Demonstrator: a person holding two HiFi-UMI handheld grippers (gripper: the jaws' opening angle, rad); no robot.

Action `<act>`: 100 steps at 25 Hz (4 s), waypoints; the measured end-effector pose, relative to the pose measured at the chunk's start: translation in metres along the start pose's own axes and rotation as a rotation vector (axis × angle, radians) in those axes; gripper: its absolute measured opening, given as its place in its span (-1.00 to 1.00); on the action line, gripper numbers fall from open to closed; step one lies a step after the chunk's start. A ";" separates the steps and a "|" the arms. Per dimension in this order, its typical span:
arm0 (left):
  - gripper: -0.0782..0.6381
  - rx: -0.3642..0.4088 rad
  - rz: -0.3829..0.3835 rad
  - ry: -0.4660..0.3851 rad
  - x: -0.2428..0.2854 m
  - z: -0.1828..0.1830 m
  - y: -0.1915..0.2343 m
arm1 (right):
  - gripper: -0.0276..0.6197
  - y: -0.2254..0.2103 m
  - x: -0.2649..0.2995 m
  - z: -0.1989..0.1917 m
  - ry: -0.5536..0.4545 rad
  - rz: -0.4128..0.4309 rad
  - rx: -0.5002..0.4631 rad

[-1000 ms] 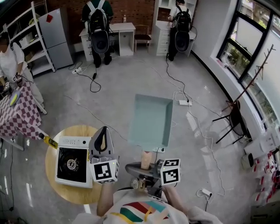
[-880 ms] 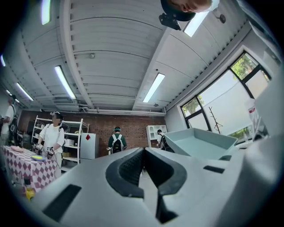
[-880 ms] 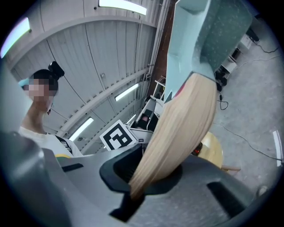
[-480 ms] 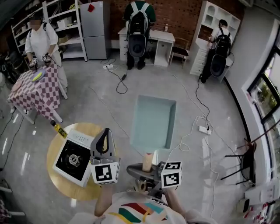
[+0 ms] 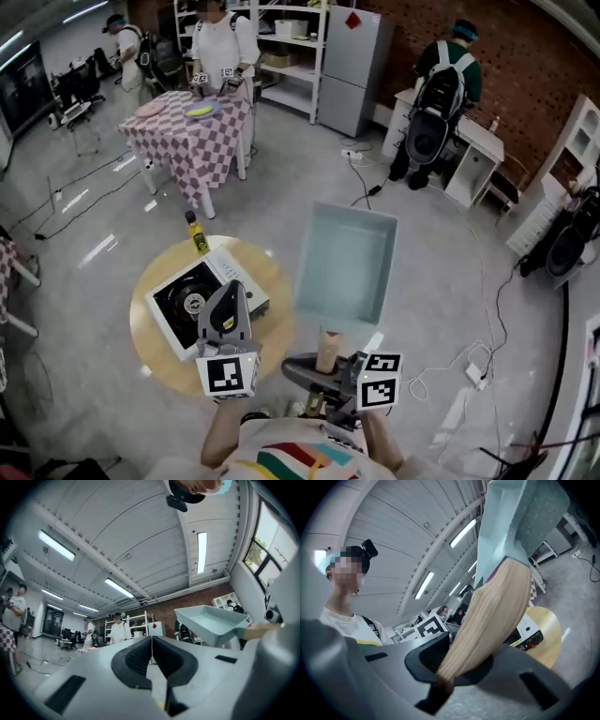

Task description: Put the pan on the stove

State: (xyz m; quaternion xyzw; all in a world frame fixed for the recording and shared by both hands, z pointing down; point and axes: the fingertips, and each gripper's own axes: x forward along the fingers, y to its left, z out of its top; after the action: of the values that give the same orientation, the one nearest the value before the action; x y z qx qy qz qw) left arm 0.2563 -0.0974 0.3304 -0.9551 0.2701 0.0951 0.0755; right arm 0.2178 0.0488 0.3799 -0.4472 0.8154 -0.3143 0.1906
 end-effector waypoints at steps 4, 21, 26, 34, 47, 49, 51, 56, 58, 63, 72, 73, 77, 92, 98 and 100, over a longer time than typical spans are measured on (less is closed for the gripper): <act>-0.76 0.040 0.192 0.063 -0.036 0.004 0.038 | -0.89 -0.004 0.014 -0.012 0.188 0.097 -0.014; -0.76 0.209 0.625 0.197 -0.156 0.017 0.160 | -0.89 0.056 0.120 -0.051 0.556 0.528 0.020; -0.76 0.159 0.647 0.166 -0.147 0.017 0.191 | -0.89 0.053 0.143 -0.053 0.563 0.517 0.015; -0.76 0.121 0.605 0.108 -0.118 0.021 0.226 | -0.88 0.043 0.180 -0.051 0.554 0.495 -0.006; -0.76 0.134 0.660 0.124 -0.117 0.000 0.256 | -0.88 0.022 0.203 -0.052 0.599 0.532 0.075; -0.76 0.132 0.675 0.161 -0.119 0.000 0.252 | -0.88 0.021 0.200 -0.048 0.617 0.553 0.085; -0.76 0.132 0.705 0.188 -0.121 -0.001 0.255 | -0.88 0.019 0.201 -0.045 0.624 0.571 0.097; -0.76 0.140 0.731 0.187 -0.114 -0.005 0.255 | -0.88 0.003 0.206 -0.044 0.632 0.580 0.146; -0.76 0.151 0.739 0.175 -0.115 -0.007 0.256 | -0.88 -0.006 0.209 -0.049 0.645 0.568 0.163; -0.76 0.133 0.762 0.188 -0.117 -0.010 0.256 | -0.88 -0.019 0.213 -0.062 0.674 0.571 0.219; -0.76 0.090 0.780 0.206 -0.125 -0.028 0.264 | -0.88 -0.036 0.225 -0.084 0.709 0.567 0.326; -0.76 0.084 0.779 0.210 -0.125 -0.030 0.265 | -0.88 -0.039 0.225 -0.087 0.715 0.563 0.335; -0.76 0.035 0.760 0.216 -0.121 -0.036 0.265 | -0.88 -0.051 0.225 -0.097 0.742 0.546 0.375; -0.76 0.053 0.825 0.219 -0.132 -0.035 0.274 | -0.88 -0.090 0.229 -0.131 0.752 0.501 0.497; -0.76 0.051 0.826 0.243 -0.135 -0.040 0.273 | -0.88 -0.104 0.224 -0.146 0.785 0.478 0.503; -0.76 0.053 0.828 0.247 -0.135 -0.040 0.273 | -0.88 -0.107 0.223 -0.149 0.791 0.476 0.496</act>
State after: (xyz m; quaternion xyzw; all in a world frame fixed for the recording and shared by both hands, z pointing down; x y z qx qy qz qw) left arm 0.0038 -0.2677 0.3744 -0.7681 0.6400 -0.0046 0.0224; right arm 0.0772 -0.1321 0.5552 -0.0381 0.8051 -0.5909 0.0345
